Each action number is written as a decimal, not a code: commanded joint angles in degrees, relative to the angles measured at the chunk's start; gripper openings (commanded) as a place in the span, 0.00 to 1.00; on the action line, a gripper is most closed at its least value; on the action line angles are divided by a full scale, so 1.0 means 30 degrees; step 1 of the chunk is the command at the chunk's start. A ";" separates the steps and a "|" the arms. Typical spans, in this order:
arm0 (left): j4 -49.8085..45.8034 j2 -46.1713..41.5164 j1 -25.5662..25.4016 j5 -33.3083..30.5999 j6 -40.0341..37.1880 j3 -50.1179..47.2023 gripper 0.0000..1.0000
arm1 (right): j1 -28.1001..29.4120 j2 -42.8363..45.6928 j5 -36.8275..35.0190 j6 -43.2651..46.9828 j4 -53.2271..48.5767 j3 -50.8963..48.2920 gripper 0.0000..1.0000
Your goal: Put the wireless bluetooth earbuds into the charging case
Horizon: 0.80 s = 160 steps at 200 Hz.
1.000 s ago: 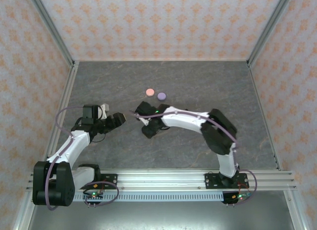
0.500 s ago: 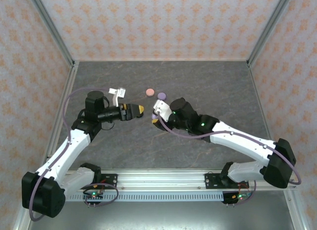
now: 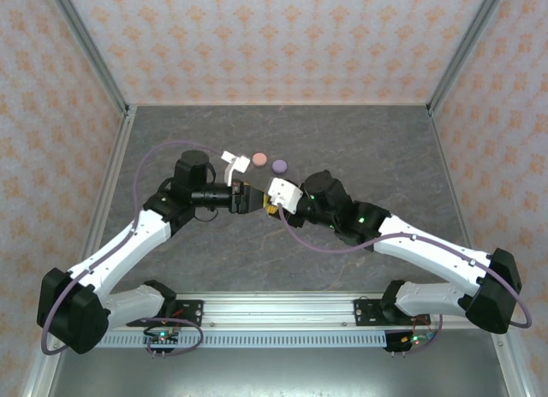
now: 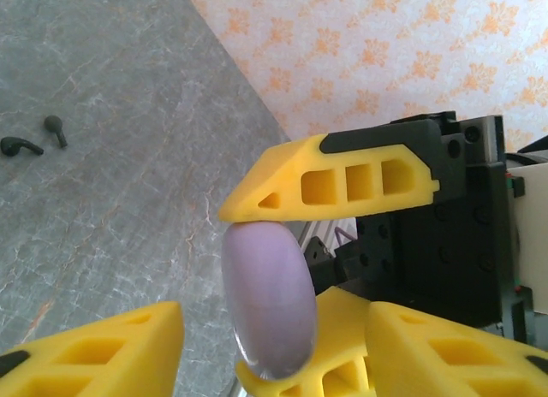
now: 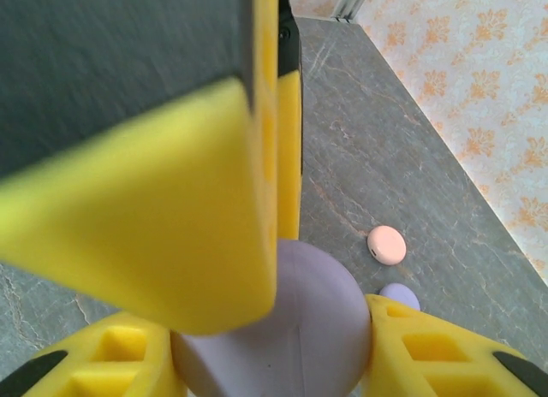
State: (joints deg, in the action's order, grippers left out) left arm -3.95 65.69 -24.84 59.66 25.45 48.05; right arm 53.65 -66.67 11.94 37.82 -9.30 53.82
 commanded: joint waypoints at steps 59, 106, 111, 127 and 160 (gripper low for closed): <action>-0.0514 0.0959 -0.0890 0.0797 -0.0819 0.0751 0.29 | 0.0123 0.0203 -0.1100 0.0431 0.0730 -0.0132 0.43; -0.2106 0.0768 -0.0908 0.0817 -0.2073 0.1136 0.13 | -0.0026 0.0113 -0.1383 0.0010 0.0016 0.0240 0.52; -0.2156 0.0699 -0.0892 0.0702 -0.2187 0.1123 0.12 | -0.0066 0.0151 -0.1179 -0.0111 -0.0193 0.0321 0.56; -0.2237 0.0496 -0.0897 -0.0037 -0.2649 0.1123 0.08 | -0.0198 0.0209 -0.0376 -0.0421 -0.1267 0.0584 0.68; -0.0788 -0.0305 -0.0922 -0.2370 -0.4062 0.0384 0.00 | -0.1359 0.0995 0.2588 -0.1913 -0.3587 0.0876 0.89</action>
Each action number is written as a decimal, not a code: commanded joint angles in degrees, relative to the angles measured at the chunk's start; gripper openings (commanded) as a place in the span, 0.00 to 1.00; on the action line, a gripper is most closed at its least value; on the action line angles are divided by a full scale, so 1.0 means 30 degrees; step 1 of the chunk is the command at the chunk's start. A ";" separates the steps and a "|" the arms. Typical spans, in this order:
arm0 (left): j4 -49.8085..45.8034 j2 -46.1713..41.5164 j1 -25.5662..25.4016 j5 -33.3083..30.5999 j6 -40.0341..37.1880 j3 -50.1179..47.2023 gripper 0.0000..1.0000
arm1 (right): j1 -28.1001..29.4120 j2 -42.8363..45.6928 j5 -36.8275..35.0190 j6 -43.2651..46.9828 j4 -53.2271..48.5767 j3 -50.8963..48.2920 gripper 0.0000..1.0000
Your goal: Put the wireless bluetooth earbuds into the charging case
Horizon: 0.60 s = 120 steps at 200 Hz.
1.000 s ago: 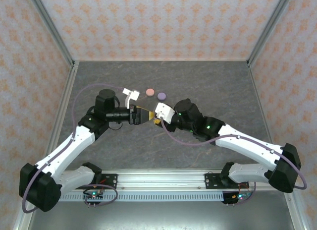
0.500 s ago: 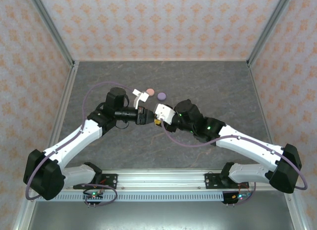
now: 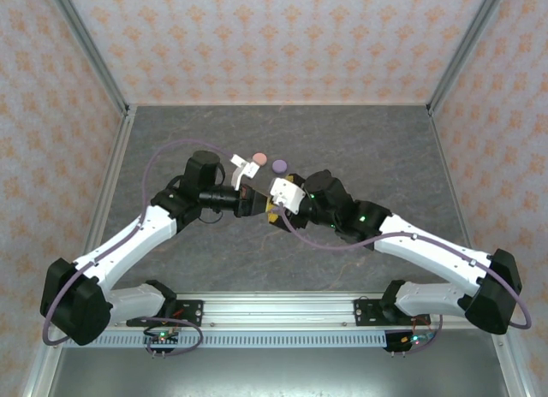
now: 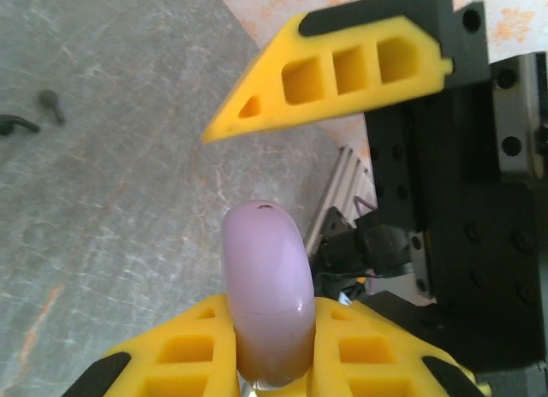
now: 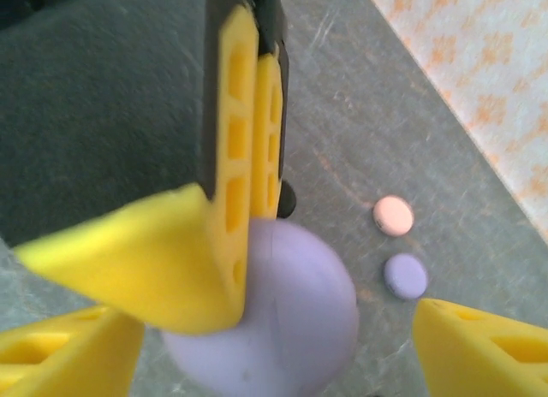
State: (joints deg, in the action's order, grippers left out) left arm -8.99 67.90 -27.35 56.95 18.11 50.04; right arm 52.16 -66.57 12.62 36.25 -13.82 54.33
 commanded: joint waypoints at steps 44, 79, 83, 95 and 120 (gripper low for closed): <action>0.7416 -0.2522 -0.0610 -0.4515 -0.2951 -0.3760 0.00 | -0.4435 0.3422 0.8504 -0.6067 -0.0791 -0.1266 0.94; 1.0425 -0.3126 -0.1525 -0.6041 -0.4760 -0.5827 0.00 | -0.5346 0.4801 0.9835 -1.0776 0.4707 -0.4418 0.94; 1.0726 -0.3189 -0.1616 -0.6111 -0.4924 -0.5994 0.00 | -0.5346 0.4875 0.9826 -1.1187 0.5413 -0.4776 0.94; 1.1427 -0.3395 -0.1961 -0.6200 -0.5399 -0.6386 0.00 | -0.5345 0.4903 0.9805 -1.1989 0.7050 -0.5635 0.93; 1.1222 -0.3892 -0.2395 -0.6613 -0.6157 -0.6602 0.00 | -0.5346 0.4414 0.9316 -1.2112 0.7625 -0.6036 0.91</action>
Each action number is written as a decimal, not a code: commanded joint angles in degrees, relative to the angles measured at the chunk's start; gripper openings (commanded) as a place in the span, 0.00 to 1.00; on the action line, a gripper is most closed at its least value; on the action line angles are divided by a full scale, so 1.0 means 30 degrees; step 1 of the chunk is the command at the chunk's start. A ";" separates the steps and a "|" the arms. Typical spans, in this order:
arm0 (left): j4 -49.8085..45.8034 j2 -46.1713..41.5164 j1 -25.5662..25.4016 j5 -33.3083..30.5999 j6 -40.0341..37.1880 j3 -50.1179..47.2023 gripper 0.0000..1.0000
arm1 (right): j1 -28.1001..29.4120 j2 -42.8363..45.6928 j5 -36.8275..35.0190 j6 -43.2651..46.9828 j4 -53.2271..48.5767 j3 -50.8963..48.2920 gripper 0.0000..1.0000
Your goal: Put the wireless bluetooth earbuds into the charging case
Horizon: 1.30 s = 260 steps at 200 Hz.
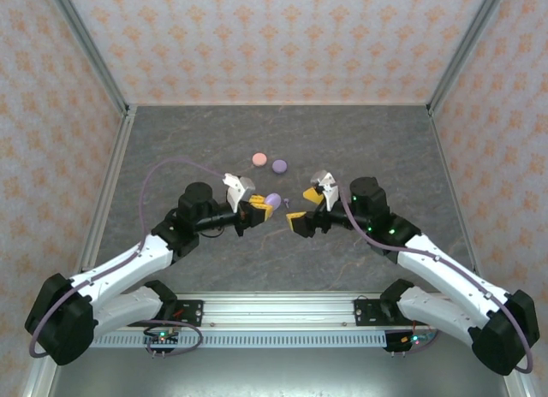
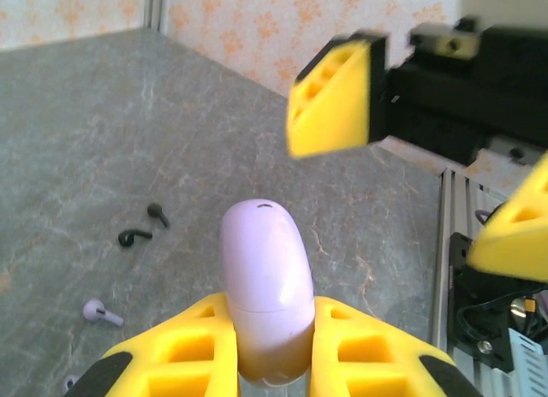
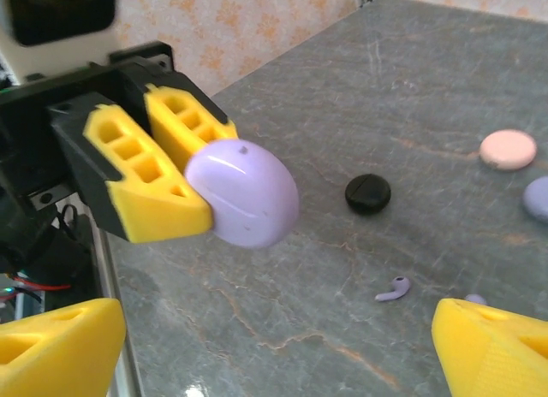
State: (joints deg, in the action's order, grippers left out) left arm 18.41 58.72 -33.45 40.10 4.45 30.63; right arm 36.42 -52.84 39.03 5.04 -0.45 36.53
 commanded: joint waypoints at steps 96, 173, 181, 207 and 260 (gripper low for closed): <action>0.1279 -0.1262 -0.0978 -0.0757 -0.2443 -0.0189 0.00 | -0.0101 -0.2266 0.0083 -0.1501 0.3639 0.1550 0.85; 0.0748 -0.1292 -0.1117 -0.0466 -0.3349 -0.0453 0.00 | -0.0213 -0.2887 -0.0909 -0.0943 0.1891 0.2832 0.82; 0.0703 -0.1292 -0.1124 -0.0526 -0.3451 -0.0477 0.00 | -0.0297 -0.2919 -0.0887 -0.0994 0.1849 0.2911 0.82; 0.0455 -0.1436 -0.1183 -0.0563 -0.4060 -0.0623 0.00 | -0.0466 -0.2897 -0.0560 -0.1165 0.1046 0.3487 0.82; -0.0485 -0.2106 -0.1272 -0.0721 -0.5965 -0.1152 0.00 | -0.1262 -0.2203 -0.0161 -0.2756 -0.1323 0.4311 0.83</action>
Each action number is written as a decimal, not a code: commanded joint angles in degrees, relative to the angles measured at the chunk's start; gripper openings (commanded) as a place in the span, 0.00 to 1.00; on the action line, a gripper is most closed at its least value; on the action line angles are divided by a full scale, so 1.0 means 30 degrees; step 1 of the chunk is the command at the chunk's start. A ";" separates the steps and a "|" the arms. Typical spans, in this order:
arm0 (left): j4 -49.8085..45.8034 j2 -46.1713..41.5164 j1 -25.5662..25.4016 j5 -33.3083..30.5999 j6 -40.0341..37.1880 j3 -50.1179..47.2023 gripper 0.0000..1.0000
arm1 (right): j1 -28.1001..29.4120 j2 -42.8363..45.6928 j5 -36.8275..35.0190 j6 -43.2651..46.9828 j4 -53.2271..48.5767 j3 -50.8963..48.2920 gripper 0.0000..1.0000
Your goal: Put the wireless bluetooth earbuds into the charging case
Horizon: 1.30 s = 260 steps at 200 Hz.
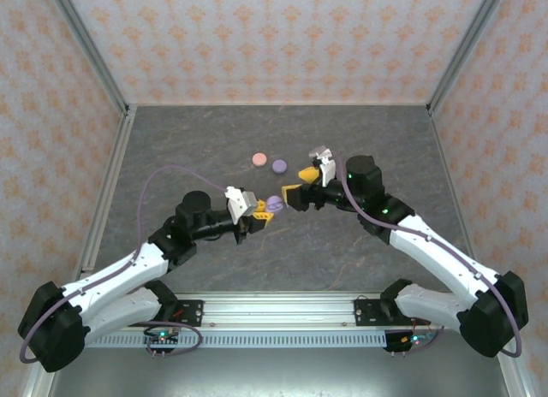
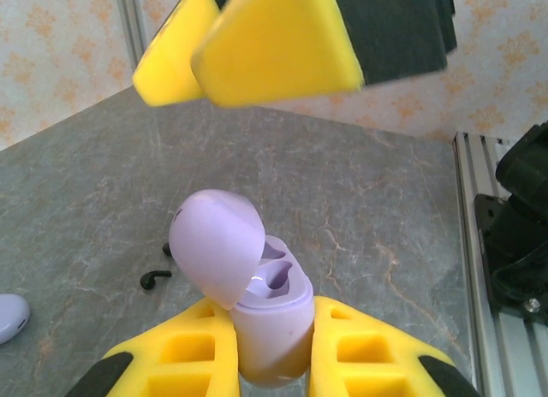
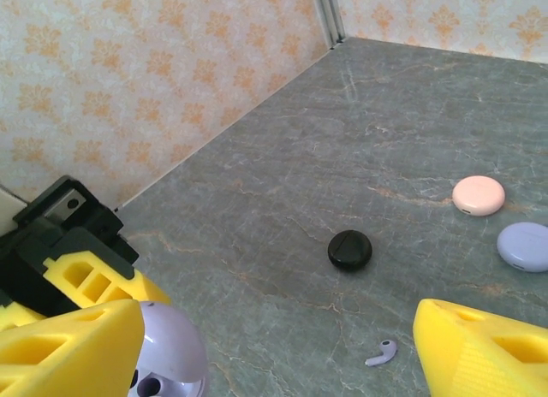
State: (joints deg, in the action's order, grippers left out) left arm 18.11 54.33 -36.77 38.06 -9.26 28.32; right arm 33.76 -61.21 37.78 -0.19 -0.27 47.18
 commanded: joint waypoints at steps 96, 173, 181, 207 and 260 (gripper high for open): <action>-0.0187 -0.1634 -0.0178 0.0177 -0.2230 -0.1093 0.00 | 0.0365 -0.1000 0.3440 -0.0889 -0.0993 -0.0208 0.86; -0.0850 -0.1819 -0.0193 -0.0136 -0.2553 -0.0970 0.00 | 0.0730 -0.2784 0.2289 -0.1256 -0.0194 0.0676 0.85; -0.0899 -0.1847 -0.0193 -0.0247 -0.2636 -0.1001 0.00 | 0.0730 -0.2842 0.2291 -0.1231 -0.0221 0.0784 0.85; -0.0650 -0.2022 -0.0195 -0.0404 -0.2891 -0.1260 0.00 | 0.0635 -0.2384 0.2351 -0.1000 -0.0852 0.0922 0.85; -0.1231 -0.3318 -0.0193 -0.0964 -0.3481 -0.1979 0.00 | -0.0785 0.0480 0.2031 -0.2277 -0.0838 -0.0087 0.82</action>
State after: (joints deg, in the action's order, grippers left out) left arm 14.41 46.78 -36.77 36.82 -17.82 23.55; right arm 32.67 -63.29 46.19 -4.99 -3.44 47.42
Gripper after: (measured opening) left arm 0.165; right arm 0.846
